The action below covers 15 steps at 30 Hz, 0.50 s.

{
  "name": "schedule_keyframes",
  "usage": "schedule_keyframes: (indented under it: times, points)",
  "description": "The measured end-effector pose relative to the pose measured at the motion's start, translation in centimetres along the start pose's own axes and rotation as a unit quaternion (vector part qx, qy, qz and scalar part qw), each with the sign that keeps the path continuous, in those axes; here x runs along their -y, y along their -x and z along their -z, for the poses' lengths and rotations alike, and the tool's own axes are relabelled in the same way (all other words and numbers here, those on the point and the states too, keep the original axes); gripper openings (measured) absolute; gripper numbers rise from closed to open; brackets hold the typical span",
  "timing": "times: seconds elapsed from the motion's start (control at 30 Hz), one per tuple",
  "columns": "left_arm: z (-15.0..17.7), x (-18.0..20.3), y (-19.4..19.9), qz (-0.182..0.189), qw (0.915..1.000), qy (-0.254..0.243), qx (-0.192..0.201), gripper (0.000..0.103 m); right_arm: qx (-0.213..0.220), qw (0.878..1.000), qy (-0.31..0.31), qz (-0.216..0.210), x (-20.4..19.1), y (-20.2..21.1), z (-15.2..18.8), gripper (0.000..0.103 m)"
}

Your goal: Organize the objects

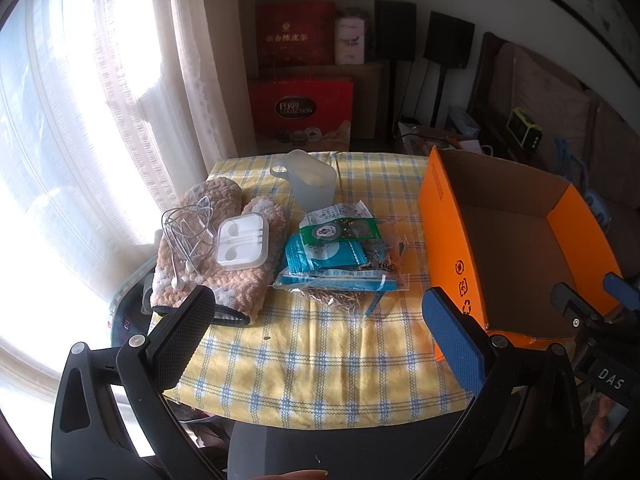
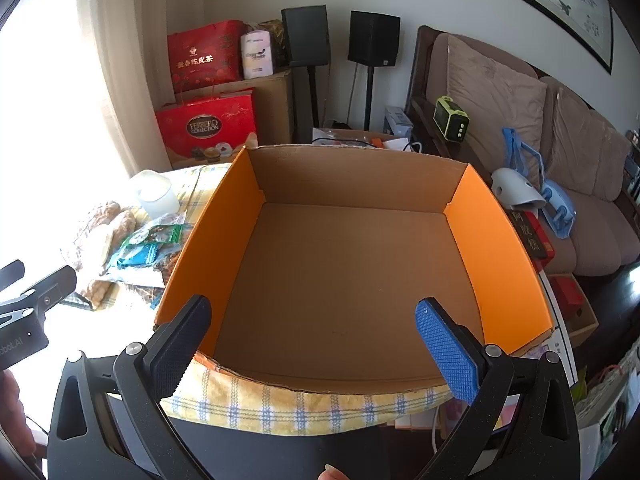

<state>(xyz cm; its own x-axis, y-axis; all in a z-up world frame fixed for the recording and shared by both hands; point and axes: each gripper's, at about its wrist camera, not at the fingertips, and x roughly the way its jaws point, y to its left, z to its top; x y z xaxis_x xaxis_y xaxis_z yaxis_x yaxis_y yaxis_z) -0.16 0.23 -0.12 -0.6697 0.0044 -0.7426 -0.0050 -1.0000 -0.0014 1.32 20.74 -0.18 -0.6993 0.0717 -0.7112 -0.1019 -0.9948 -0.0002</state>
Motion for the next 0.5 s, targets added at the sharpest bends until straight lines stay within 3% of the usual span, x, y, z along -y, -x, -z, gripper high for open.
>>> schedule_keyframes:
  times: [0.5]
  points:
    - [-0.08,-0.18,0.14,0.001,1.0000,0.000,0.001,0.103,0.002,1.000,0.002,0.001,-0.60,0.28,-0.02,0.103]
